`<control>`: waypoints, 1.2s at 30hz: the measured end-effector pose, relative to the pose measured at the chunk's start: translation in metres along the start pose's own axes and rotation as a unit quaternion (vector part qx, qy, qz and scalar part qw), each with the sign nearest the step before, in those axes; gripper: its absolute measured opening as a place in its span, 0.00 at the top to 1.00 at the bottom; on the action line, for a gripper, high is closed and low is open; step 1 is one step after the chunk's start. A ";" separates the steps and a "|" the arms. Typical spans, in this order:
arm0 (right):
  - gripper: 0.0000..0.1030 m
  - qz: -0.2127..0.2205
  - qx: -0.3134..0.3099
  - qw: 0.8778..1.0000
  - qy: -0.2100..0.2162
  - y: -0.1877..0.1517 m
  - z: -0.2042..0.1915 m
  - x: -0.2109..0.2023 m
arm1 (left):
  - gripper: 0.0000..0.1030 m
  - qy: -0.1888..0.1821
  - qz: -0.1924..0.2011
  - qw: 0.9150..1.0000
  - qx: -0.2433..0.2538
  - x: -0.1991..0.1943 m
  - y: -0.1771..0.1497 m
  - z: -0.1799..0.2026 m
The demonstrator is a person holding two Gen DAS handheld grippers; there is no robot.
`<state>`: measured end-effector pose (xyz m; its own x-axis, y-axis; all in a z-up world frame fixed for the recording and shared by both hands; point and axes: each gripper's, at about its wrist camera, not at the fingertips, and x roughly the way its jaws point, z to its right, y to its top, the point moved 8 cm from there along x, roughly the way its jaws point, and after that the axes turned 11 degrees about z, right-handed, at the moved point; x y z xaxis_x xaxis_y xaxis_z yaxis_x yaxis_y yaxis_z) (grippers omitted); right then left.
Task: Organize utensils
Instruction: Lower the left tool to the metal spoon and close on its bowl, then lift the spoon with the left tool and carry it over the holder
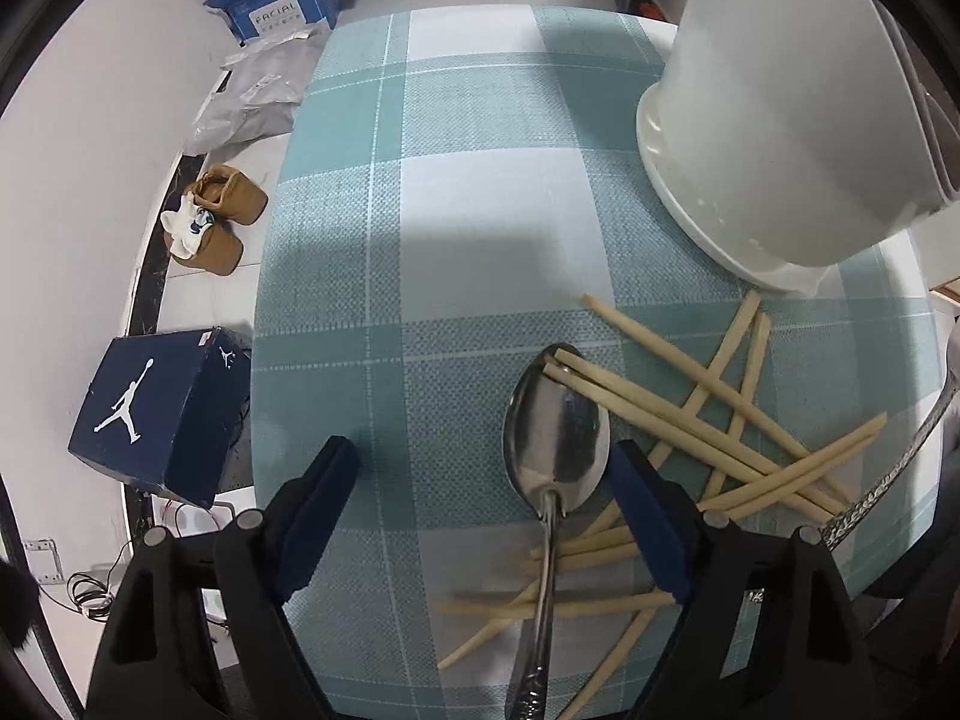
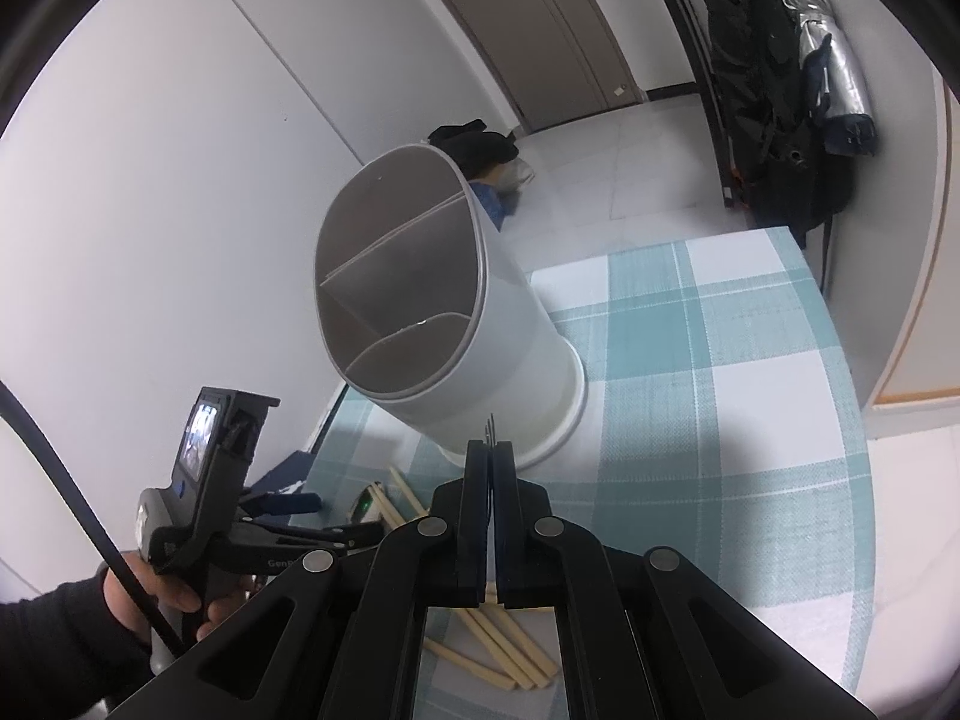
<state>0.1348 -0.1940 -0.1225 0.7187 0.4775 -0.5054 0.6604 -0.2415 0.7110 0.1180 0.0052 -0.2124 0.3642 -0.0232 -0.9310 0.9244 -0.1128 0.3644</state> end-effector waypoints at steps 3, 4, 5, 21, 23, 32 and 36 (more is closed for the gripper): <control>0.99 0.000 0.000 1.000 0.000 0.000 -0.001 0.000 | 0.27 -0.005 0.000 1.000 0.006 -0.001 0.003 0.006; 0.99 0.000 -0.001 1.000 0.001 0.000 -0.002 0.000 | 0.31 -0.006 0.000 1.000 0.008 -0.001 0.004 0.006; 0.99 0.000 -0.001 1.000 0.001 0.000 -0.002 0.000 | 0.35 -0.006 -0.003 1.000 0.009 -0.001 0.004 0.007; 0.99 0.008 0.000 1.000 0.000 0.004 -0.003 -0.004 | 0.70 -0.006 0.015 0.998 -0.056 -0.005 0.011 0.002; 0.99 0.012 -0.007 1.000 -0.001 0.005 -0.004 -0.006 | 0.70 -0.003 0.023 0.997 -0.069 -0.006 0.012 -0.003; 0.99 0.029 -0.046 0.998 -0.014 0.008 -0.012 -0.013 | 0.70 -0.008 0.101 0.984 -0.147 -0.037 0.022 -0.024; 0.99 0.040 -0.071 0.996 -0.019 0.009 -0.020 -0.018 | 0.70 -0.024 0.163 0.973 -0.162 -0.063 0.032 -0.022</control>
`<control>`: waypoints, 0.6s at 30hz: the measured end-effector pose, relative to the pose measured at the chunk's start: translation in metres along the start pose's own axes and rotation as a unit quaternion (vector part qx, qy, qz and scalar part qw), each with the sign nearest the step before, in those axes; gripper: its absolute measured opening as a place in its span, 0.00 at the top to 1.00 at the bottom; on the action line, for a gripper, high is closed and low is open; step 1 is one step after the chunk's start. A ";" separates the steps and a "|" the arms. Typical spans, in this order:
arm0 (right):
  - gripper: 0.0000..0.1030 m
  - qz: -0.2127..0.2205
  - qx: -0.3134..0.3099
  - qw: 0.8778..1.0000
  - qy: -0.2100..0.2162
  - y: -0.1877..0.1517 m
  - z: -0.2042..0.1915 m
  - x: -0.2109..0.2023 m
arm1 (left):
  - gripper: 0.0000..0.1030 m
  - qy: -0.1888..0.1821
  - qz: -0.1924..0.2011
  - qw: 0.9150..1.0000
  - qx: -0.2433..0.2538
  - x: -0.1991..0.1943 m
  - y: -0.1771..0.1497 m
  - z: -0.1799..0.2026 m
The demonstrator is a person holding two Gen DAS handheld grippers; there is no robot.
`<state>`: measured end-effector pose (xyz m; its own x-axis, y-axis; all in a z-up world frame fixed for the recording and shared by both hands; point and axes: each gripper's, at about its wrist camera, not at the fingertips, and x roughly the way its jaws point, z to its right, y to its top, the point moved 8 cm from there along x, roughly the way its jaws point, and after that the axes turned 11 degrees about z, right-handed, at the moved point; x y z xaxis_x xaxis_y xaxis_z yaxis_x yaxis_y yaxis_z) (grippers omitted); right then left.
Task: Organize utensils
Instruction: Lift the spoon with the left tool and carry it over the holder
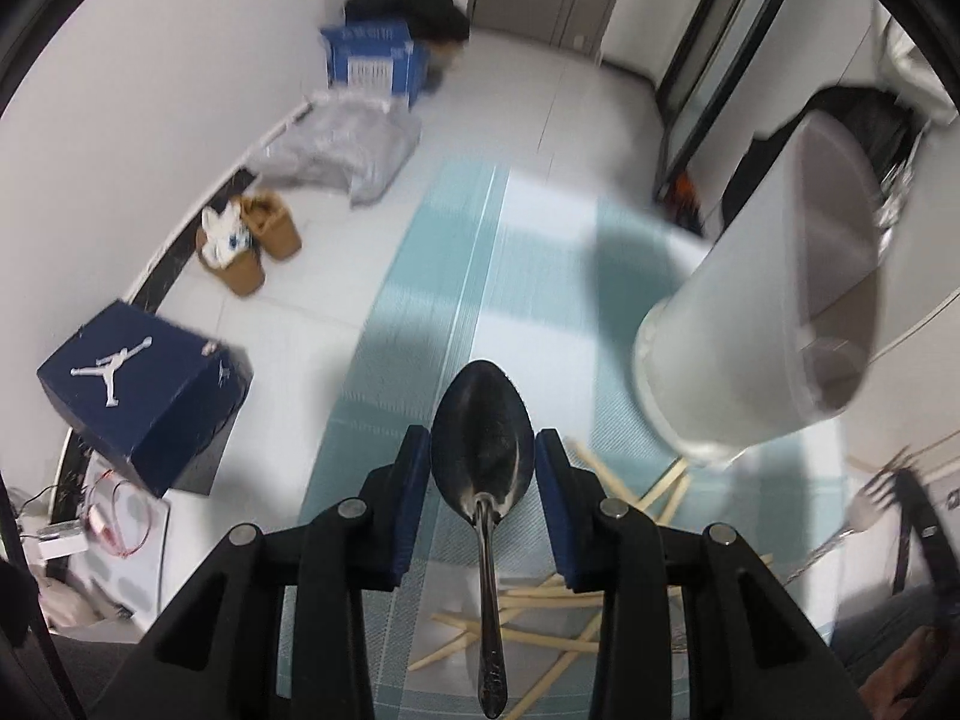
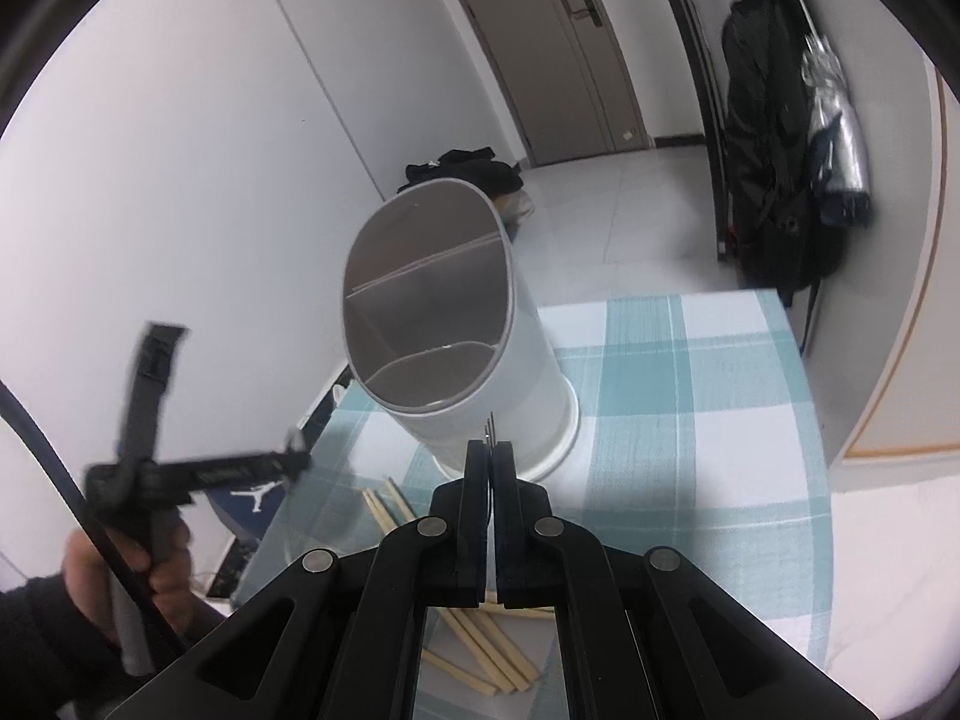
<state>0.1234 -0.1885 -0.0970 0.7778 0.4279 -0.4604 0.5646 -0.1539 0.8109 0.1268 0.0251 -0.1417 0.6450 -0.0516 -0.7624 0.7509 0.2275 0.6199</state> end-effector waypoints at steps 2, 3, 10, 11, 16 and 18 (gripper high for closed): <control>0.99 0.008 -0.013 1.000 -0.002 0.002 -0.003 -0.004 | 0.70 -0.011 0.027 1.000 -0.001 -0.011 0.005 0.005; 0.99 0.011 -0.019 1.000 -0.004 0.002 -0.005 -0.006 | 0.70 -0.017 0.039 0.999 0.002 -0.015 0.007 0.008; 0.99 0.032 -0.033 0.999 -0.017 0.005 -0.010 -0.024 | 0.70 -0.058 0.080 0.995 0.007 -0.042 0.012 0.018; 0.99 0.036 -0.035 0.999 -0.018 0.006 -0.011 -0.027 | 0.70 -0.065 0.089 0.994 0.003 -0.048 0.015 0.019; 0.99 0.057 -0.045 0.997 -0.018 0.014 -0.018 -0.043 | 0.70 -0.085 0.147 0.985 -0.008 -0.079 0.035 0.032; 0.99 0.066 -0.051 0.996 -0.017 0.020 -0.022 -0.049 | 0.70 -0.092 0.171 0.981 -0.011 -0.090 0.043 0.039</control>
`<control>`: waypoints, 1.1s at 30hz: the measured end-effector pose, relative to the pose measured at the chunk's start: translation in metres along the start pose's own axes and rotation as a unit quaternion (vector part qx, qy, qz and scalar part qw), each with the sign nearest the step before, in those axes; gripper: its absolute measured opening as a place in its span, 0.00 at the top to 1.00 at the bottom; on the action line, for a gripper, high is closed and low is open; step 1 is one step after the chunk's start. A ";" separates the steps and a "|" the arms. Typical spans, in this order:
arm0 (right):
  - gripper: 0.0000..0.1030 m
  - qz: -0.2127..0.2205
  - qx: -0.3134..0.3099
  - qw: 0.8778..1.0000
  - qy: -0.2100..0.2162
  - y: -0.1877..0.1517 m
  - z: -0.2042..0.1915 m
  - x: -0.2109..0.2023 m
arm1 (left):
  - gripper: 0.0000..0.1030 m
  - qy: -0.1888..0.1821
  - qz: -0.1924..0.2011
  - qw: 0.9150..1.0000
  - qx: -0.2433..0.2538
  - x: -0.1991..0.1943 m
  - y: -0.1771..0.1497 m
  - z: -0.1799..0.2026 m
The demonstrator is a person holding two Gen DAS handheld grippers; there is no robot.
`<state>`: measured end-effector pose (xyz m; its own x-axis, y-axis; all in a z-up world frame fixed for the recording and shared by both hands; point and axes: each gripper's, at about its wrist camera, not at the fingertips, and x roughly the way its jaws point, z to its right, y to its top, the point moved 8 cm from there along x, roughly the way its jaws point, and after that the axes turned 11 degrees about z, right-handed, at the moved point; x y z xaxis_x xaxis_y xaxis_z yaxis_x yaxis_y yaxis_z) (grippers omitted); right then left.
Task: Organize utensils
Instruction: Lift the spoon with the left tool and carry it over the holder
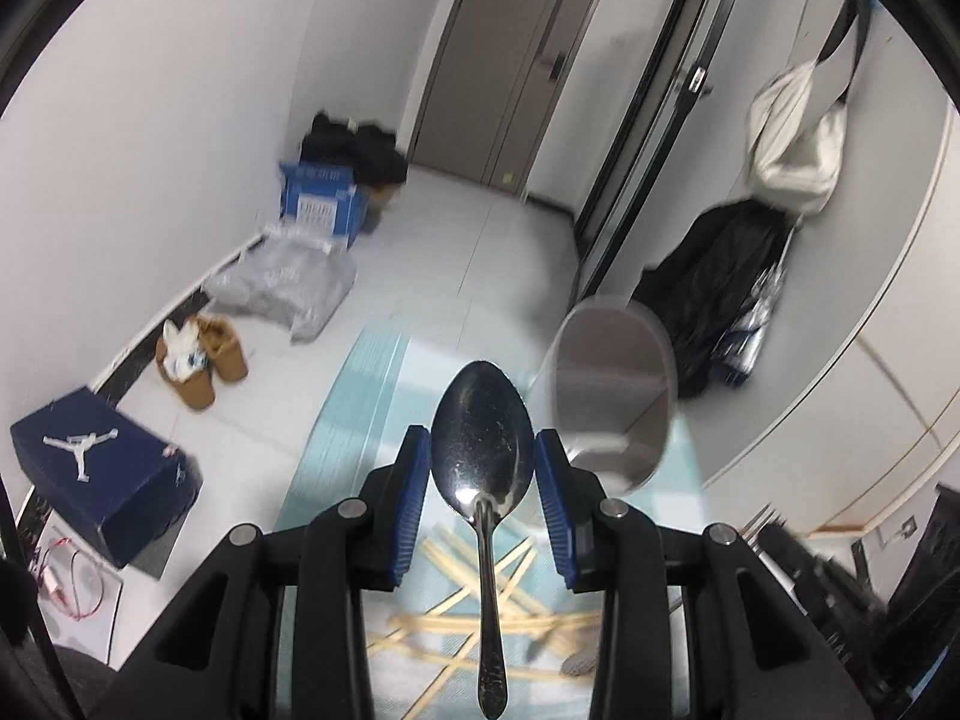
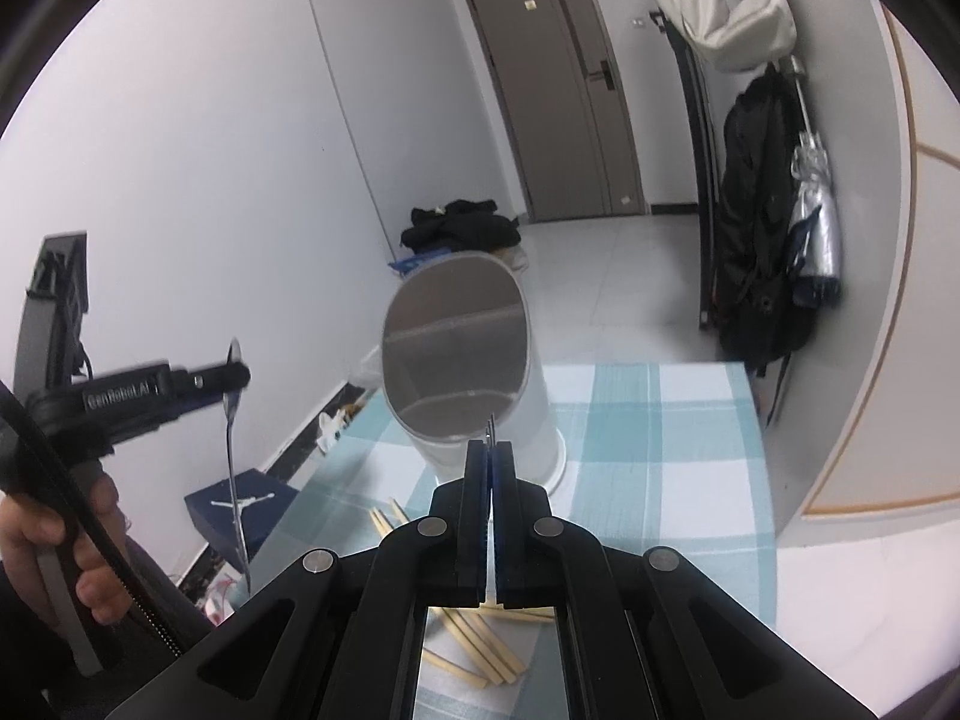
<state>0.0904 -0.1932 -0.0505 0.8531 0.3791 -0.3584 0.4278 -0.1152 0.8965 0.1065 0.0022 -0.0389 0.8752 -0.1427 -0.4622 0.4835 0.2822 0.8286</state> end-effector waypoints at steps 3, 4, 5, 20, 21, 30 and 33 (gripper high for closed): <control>0.99 0.018 -0.005 1.000 0.003 0.017 -0.003 -0.012 | 0.70 -0.010 0.037 0.999 0.002 -0.007 0.017 0.012; 0.99 0.023 -0.006 1.000 0.004 0.022 -0.003 -0.014 | 0.70 -0.012 0.052 0.999 0.006 -0.009 0.023 0.017; 0.99 0.029 -0.008 1.000 0.005 0.030 -0.003 -0.017 | 0.70 -0.014 0.065 0.998 0.010 -0.011 0.028 0.021; 0.99 0.113 -0.068 0.991 0.031 0.169 -0.004 0.009 | 0.70 -0.038 0.165 0.985 0.031 0.033 0.105 0.056; 0.99 0.114 -0.074 0.990 0.033 0.174 -0.006 0.016 | 0.70 -0.038 0.166 0.985 0.028 0.036 0.104 0.055; 0.99 0.117 -0.120 0.985 0.034 0.192 -0.006 0.072 | 0.70 -0.032 0.167 0.985 0.033 0.076 0.099 0.051; 0.99 0.106 -0.125 0.986 0.032 0.185 -0.001 0.090 | 0.70 -0.036 0.168 0.984 0.041 0.082 0.092 0.054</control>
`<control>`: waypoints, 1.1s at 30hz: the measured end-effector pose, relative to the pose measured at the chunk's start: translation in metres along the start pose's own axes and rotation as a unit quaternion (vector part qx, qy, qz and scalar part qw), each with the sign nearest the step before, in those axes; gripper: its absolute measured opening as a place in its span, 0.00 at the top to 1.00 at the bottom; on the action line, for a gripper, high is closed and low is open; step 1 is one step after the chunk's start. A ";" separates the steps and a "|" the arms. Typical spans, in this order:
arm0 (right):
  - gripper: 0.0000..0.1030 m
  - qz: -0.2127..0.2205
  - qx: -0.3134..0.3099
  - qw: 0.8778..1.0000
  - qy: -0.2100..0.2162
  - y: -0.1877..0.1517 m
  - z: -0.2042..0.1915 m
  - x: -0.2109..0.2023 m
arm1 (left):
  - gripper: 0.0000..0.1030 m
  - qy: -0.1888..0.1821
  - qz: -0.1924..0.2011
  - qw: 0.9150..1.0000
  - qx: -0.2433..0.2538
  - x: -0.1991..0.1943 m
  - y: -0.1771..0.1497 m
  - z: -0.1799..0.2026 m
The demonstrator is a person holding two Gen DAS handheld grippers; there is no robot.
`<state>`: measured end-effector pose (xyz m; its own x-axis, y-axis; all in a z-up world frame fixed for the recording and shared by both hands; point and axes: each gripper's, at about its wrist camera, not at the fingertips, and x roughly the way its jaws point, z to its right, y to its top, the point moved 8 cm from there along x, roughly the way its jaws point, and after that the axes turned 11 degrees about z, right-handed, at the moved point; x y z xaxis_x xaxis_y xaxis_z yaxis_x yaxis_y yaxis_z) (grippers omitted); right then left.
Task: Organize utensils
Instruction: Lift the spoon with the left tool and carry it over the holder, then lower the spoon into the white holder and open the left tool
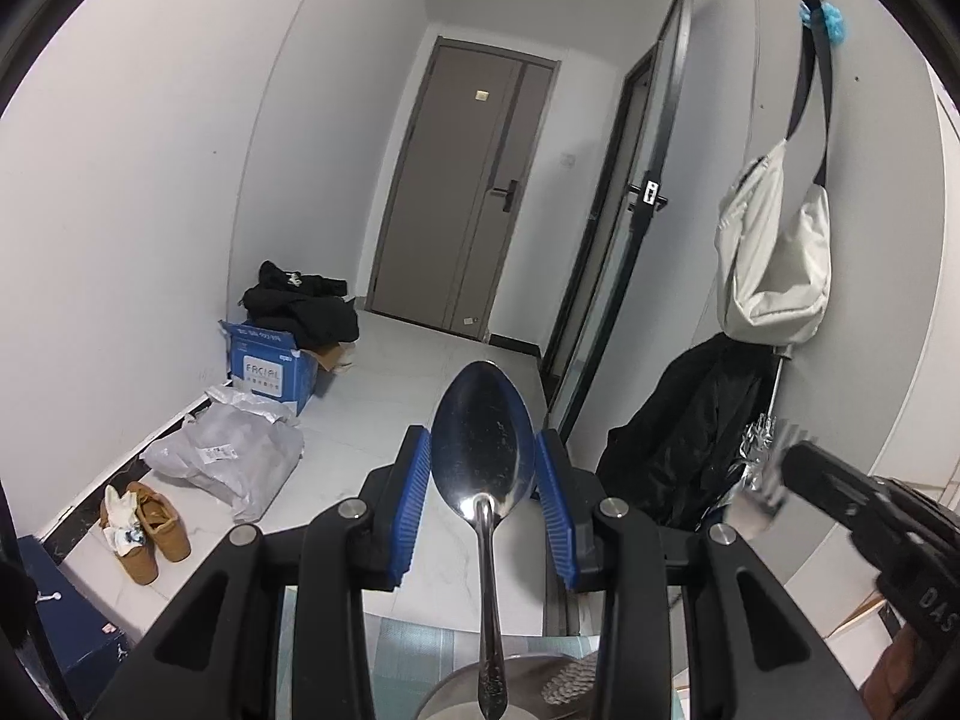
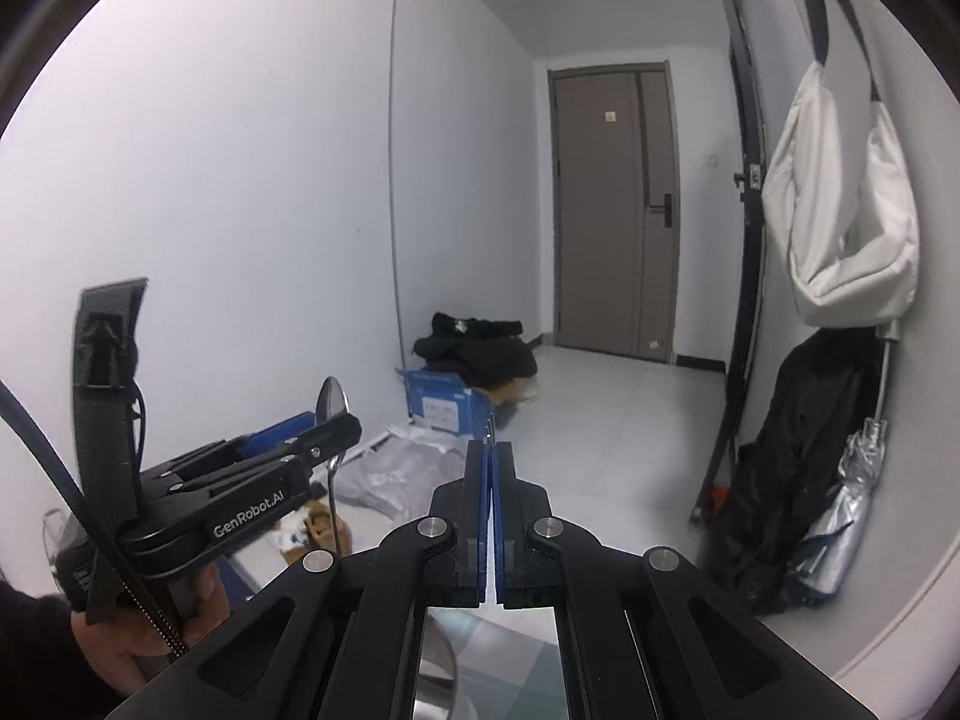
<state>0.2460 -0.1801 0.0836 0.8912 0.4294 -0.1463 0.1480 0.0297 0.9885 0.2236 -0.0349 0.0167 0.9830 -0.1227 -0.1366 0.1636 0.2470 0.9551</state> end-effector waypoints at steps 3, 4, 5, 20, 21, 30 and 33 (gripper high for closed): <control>0.99 -0.002 -0.006 1.000 0.007 -0.011 -0.001 0.007 | 0.70 -0.006 0.000 1.000 0.012 0.003 -0.004 0.004; 0.99 -0.001 -0.013 1.000 0.009 -0.015 -0.002 0.007 | 0.70 -0.009 0.007 1.000 0.015 0.004 -0.004 0.004; 0.99 -0.001 -0.016 1.000 0.013 -0.017 -0.004 0.007 | 0.70 -0.012 0.006 1.000 0.020 0.005 -0.006 0.005; 0.99 -0.013 -0.051 0.998 0.034 -0.048 -0.023 0.000 | 0.70 -0.040 -0.035 0.998 0.020 0.005 -0.016 0.008; 0.99 -0.013 -0.051 0.998 0.036 -0.049 -0.023 0.000 | 0.70 -0.041 -0.036 0.998 0.023 0.005 -0.017 0.008; 0.99 -0.016 -0.045 0.996 0.070 -0.058 -0.026 0.001 | 0.70 -0.074 -0.083 0.993 0.038 -0.002 -0.028 0.011; 0.98 -0.026 -0.036 0.995 0.088 -0.065 -0.032 0.002 | 0.70 -0.077 -0.103 0.991 0.034 -0.005 -0.030 0.008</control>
<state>0.2240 -0.1520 0.0201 0.7933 0.5767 -0.1950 0.1554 0.1177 0.9808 0.2132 -0.0494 -0.0093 0.9037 -0.3114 -0.2940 0.3489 0.1371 0.9271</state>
